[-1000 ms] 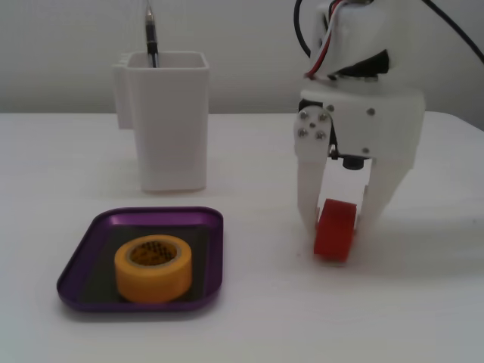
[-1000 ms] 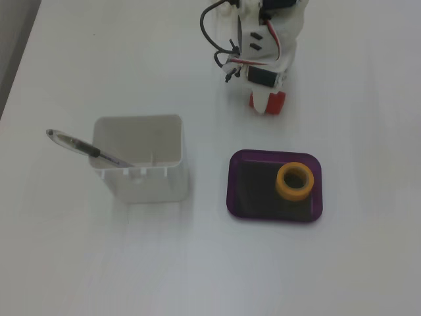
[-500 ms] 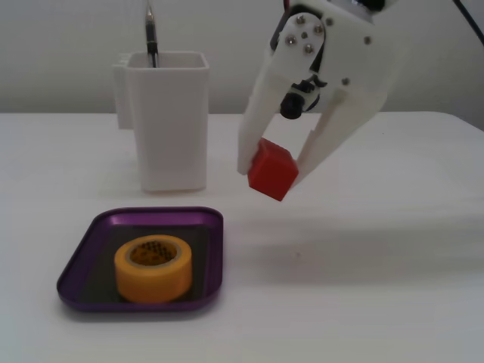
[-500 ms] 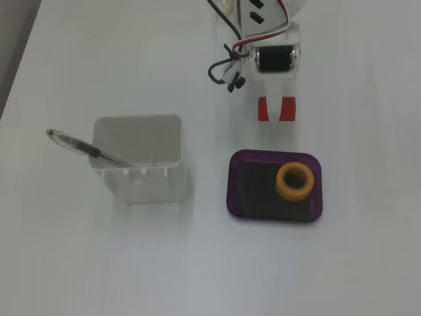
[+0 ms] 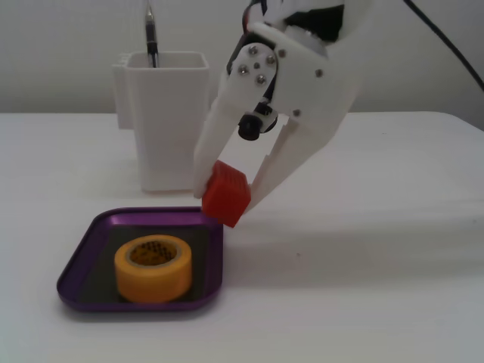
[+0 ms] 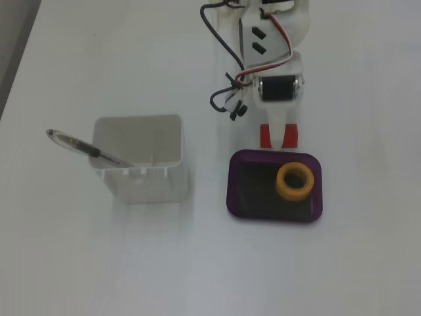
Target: Pick up the red cube and place it in the box.
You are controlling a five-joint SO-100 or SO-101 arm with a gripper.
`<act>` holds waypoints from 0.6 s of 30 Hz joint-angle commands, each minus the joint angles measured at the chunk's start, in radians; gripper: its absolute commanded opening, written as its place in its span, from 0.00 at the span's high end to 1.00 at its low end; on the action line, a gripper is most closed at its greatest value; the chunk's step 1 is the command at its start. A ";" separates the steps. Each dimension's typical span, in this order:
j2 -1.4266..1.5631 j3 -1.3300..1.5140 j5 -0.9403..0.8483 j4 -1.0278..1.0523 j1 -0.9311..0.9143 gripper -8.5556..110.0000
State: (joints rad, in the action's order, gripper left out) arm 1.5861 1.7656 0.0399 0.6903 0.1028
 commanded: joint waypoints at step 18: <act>-0.225 -0.250 -0.061 -0.012 -0.121 0.93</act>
State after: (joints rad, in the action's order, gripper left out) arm 1.3453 1.5616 -0.0092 0.6903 -0.0077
